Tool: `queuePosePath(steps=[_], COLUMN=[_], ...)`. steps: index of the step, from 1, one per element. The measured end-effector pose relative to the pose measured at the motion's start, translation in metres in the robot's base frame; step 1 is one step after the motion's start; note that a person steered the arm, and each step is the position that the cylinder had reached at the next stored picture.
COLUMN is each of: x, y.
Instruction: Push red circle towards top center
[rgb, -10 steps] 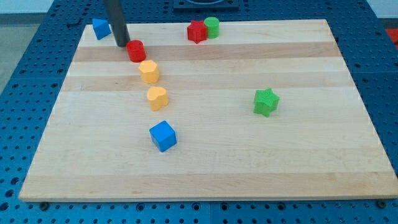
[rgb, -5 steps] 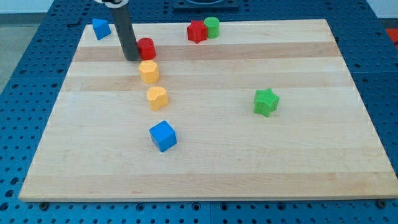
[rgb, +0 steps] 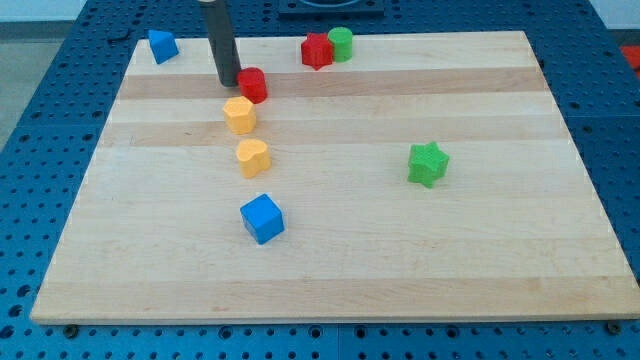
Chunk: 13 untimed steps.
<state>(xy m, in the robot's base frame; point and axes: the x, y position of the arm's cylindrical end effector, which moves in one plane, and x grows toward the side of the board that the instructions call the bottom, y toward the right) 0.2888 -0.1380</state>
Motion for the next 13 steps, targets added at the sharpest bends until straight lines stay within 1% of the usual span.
queuePosePath(steps=[1, 3, 5, 6, 9, 13], x=[0.010, 0.011, 0.029, 0.031, 0.035, 0.056], y=[0.009, 0.009, 0.009, 0.012, 0.086, 0.126])
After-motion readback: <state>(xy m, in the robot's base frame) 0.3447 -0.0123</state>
